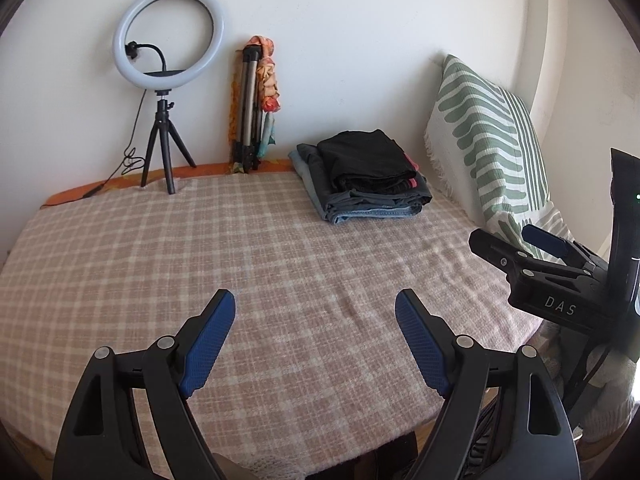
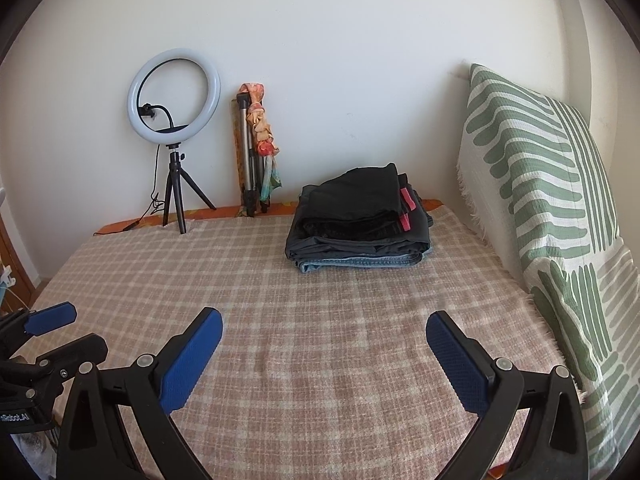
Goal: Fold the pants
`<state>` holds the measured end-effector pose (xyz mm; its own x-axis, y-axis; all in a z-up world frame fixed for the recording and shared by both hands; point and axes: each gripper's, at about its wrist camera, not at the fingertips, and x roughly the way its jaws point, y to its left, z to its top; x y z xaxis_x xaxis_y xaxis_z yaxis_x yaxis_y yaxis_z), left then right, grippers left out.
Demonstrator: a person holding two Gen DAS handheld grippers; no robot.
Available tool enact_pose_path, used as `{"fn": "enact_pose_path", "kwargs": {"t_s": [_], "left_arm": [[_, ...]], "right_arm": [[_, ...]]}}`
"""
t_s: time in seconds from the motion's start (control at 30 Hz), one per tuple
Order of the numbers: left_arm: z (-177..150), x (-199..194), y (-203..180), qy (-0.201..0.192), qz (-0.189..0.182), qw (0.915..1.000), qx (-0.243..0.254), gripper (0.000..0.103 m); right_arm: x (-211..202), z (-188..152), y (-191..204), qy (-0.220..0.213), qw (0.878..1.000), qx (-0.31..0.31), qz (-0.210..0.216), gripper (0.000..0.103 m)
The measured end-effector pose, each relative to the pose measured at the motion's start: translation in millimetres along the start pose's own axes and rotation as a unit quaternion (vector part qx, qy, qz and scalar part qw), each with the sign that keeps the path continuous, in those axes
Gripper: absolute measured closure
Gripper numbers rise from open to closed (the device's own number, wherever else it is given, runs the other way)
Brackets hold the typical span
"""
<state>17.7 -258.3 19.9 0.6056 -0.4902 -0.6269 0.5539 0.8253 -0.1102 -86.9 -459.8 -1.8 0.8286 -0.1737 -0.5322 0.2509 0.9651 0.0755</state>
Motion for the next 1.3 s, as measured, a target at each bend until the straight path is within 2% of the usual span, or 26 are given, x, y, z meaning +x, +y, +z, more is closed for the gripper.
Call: {"fn": "enact_pose_path", "kwargs": {"t_s": [0.27, 0.3, 0.37, 0.43, 0.8, 1.3], "left_arm": [[0.0, -11.3, -1.3, -0.011, 0.011, 0.9999, 0.003, 0.02], [0.4, -12.4, -0.8, -0.013, 0.012, 0.9998, 0.001, 0.018], [0.8, -14.5, 0.1, -0.017, 0.013, 0.9998, -0.004, 0.007], [0.6, -18.2, 1.5, -0.027, 0.015, 0.9995, -0.008, 0.003], [2.0, -20.8, 13.9, -0.023, 0.017, 0.9989, -0.036, 0.003], [2.5, -23.9, 8.9, -0.026, 0.015, 0.9992, -0.028, 0.003]], "right_arm": [[1.0, 0.3, 1.9, 0.006, 1.0, 0.0, 0.004, 0.0], [0.9, 0.7, 1.7, 0.006, 1.0, 0.001, 0.004, 0.0], [0.3, 1.2, 1.9, 0.004, 1.0, 0.001, 0.003, 0.0], [0.3, 1.8, 2.4, 0.003, 1.0, 0.0, 0.002, 0.0], [-3.4, 3.4, 8.7, -0.002, 1.0, -0.005, 0.004, 0.0], [-6.2, 3.6, 11.2, -0.003, 1.0, -0.005, 0.007, 0.0]]}}
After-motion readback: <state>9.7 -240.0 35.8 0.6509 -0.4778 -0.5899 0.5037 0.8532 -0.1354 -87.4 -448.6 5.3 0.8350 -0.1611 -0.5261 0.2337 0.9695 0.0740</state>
